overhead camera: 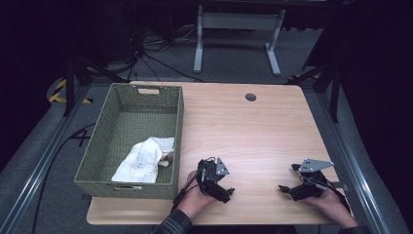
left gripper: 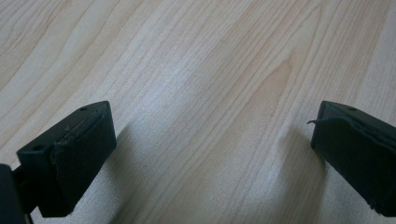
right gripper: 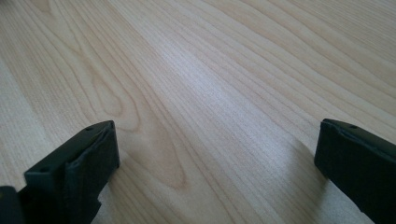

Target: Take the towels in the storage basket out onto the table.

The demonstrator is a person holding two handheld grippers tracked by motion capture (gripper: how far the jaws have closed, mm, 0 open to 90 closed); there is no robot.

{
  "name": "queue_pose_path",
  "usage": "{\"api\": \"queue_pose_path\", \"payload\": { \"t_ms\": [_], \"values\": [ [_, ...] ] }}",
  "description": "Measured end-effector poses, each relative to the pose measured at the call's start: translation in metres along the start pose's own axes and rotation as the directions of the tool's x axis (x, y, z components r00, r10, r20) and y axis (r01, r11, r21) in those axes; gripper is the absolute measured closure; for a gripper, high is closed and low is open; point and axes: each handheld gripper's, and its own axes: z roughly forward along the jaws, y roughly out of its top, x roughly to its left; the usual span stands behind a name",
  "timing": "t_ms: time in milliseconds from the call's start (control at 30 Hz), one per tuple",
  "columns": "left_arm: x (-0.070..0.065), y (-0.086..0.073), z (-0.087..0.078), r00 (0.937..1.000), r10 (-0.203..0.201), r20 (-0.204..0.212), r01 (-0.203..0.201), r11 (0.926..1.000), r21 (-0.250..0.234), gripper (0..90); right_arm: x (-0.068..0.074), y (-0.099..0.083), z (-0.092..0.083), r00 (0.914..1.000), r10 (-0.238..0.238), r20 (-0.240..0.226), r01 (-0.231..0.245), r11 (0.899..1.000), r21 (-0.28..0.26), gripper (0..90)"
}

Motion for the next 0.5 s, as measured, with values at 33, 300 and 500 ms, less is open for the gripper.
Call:
{"api": "queue_pose_path", "payload": {
  "t_ms": [33,300,500],
  "values": [
    [-0.0004,0.0,-0.0001,1.0,-0.003,-0.003,0.003,1.0,0.0,0.2,0.0,0.0,0.0,1.0,0.0,0.0,0.0,1.0,0.0,0.2],
    [-0.0007,0.0008,-0.0007,1.0,-0.006,-0.006,0.006,0.9999,0.011,0.4,-0.0002,0.0,-0.0001,1.0,0.0,-0.002,0.0,1.0,-0.001,0.1],
    [0.0018,0.0002,-0.0043,0.9995,-0.027,-0.017,0.028,0.9992,0.029,1.6,-0.0004,-0.0002,-0.0002,1.0,-0.001,-0.003,0.001,1.0,-0.001,0.2]
  ]
}}
